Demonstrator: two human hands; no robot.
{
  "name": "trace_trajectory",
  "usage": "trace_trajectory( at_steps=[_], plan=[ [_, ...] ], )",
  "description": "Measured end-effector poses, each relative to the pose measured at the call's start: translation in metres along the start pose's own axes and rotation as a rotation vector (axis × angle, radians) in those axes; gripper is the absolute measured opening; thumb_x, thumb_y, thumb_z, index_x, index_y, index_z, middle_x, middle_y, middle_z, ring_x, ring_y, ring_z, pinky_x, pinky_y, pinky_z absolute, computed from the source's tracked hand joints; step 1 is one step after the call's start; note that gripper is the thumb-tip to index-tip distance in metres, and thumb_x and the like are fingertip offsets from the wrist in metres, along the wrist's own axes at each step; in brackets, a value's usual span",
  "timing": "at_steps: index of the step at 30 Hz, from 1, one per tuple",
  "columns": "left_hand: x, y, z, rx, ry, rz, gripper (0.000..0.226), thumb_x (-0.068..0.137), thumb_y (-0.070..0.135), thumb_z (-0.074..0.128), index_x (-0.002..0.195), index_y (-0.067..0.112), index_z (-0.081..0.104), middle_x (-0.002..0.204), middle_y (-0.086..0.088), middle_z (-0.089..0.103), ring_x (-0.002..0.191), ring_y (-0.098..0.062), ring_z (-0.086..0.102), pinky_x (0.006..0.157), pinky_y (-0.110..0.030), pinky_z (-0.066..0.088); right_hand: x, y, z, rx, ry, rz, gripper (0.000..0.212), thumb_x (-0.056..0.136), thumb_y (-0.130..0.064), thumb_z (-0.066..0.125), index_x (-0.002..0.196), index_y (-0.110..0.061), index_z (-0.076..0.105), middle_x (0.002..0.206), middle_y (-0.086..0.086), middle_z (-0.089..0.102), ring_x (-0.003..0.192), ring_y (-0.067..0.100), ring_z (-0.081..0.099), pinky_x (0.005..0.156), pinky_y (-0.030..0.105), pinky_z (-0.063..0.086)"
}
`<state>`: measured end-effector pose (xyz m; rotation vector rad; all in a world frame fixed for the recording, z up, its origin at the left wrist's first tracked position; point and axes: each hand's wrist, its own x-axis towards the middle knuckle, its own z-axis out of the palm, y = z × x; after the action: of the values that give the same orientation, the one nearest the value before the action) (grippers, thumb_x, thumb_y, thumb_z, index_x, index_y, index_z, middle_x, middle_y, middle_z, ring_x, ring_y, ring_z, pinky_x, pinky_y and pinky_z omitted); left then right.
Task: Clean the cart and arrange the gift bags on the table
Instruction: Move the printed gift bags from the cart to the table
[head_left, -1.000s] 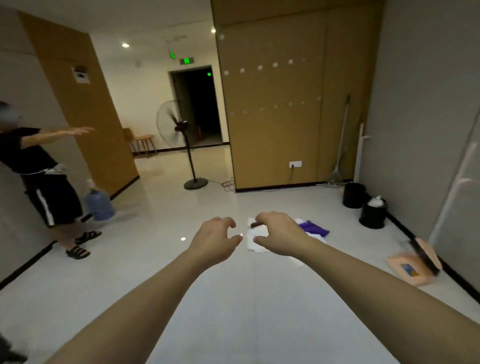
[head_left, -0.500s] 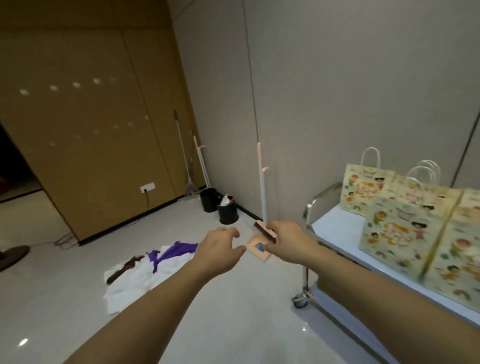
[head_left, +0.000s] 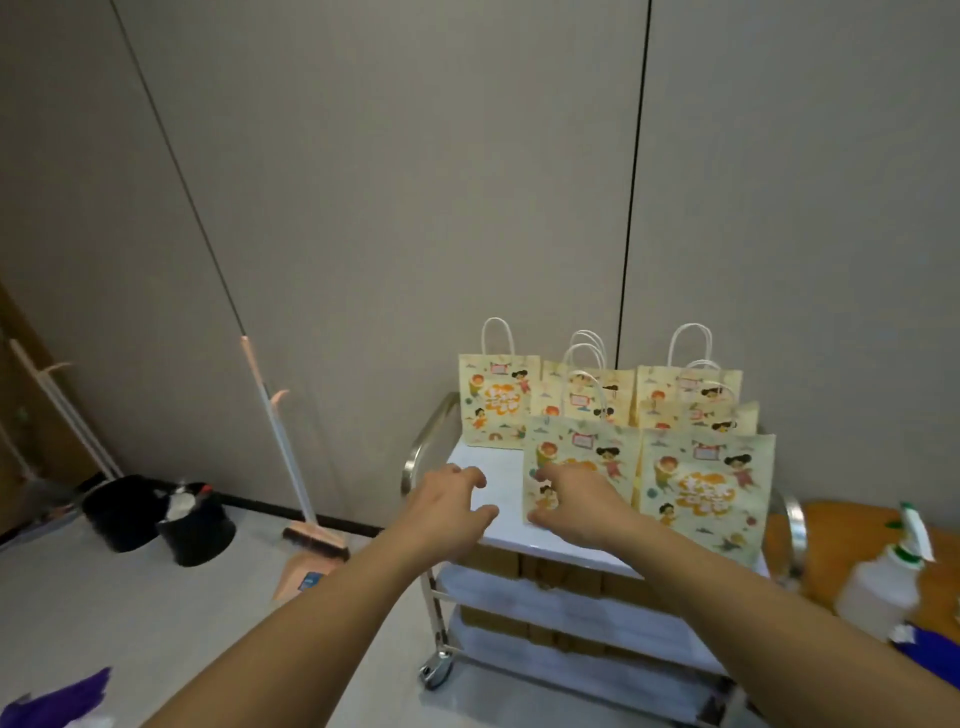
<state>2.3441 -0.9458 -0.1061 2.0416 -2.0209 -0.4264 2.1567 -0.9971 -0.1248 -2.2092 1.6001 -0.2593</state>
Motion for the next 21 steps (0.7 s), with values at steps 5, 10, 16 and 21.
trace_trajectory(
  at_steps=[5, 10, 16, 21],
  plan=[
    [0.072, -0.024, -0.035, -0.016, 0.030, 0.131, 0.047, 0.099, 0.046, 0.057, 0.140, 0.025, 0.051, 0.145, 0.002, 0.048, 0.130, -0.018, 0.045, 0.104, -0.034, 0.040, 0.046, -0.029, -0.023, -0.001, 0.113, 0.073, 0.060, 0.091, -0.042, 0.068, 0.144, -0.021, 0.049, 0.136, 0.002, 0.059, 0.121, 0.021, 0.057, 0.097, 0.034, 0.049],
    [0.133, -0.060, -0.065, -0.062, 0.065, 0.175, 0.046, 0.094, 0.049, 0.061, 0.134, 0.027, 0.057, 0.132, 0.002, 0.055, 0.117, -0.019, 0.052, 0.097, -0.036, 0.048, 0.100, -0.061, -0.025, -0.028, 0.152, 0.108, 0.060, 0.089, -0.048, 0.067, 0.141, -0.024, 0.051, 0.133, 0.003, 0.059, 0.115, 0.021, 0.059, 0.094, 0.038, 0.052],
    [0.190, -0.103, -0.069, -0.152, 0.024, 0.143, 0.043, 0.091, 0.048, 0.064, 0.128, 0.026, 0.061, 0.129, 0.002, 0.058, 0.113, -0.019, 0.056, 0.093, -0.037, 0.051, 0.156, -0.074, -0.016, -0.076, 0.130, 0.128, 0.063, 0.089, -0.047, 0.068, 0.144, -0.023, 0.049, 0.135, 0.002, 0.059, 0.119, 0.021, 0.057, 0.095, 0.035, 0.050],
    [0.251, -0.126, -0.072, -0.118, -0.002, 0.132, 0.043, 0.093, 0.048, 0.063, 0.130, 0.025, 0.062, 0.132, 0.003, 0.059, 0.118, -0.019, 0.055, 0.097, -0.036, 0.048, 0.223, -0.069, -0.031, -0.075, 0.152, 0.124, 0.063, 0.090, -0.045, 0.069, 0.144, -0.021, 0.050, 0.137, 0.002, 0.058, 0.124, 0.022, 0.055, 0.098, 0.033, 0.047]
  ],
)
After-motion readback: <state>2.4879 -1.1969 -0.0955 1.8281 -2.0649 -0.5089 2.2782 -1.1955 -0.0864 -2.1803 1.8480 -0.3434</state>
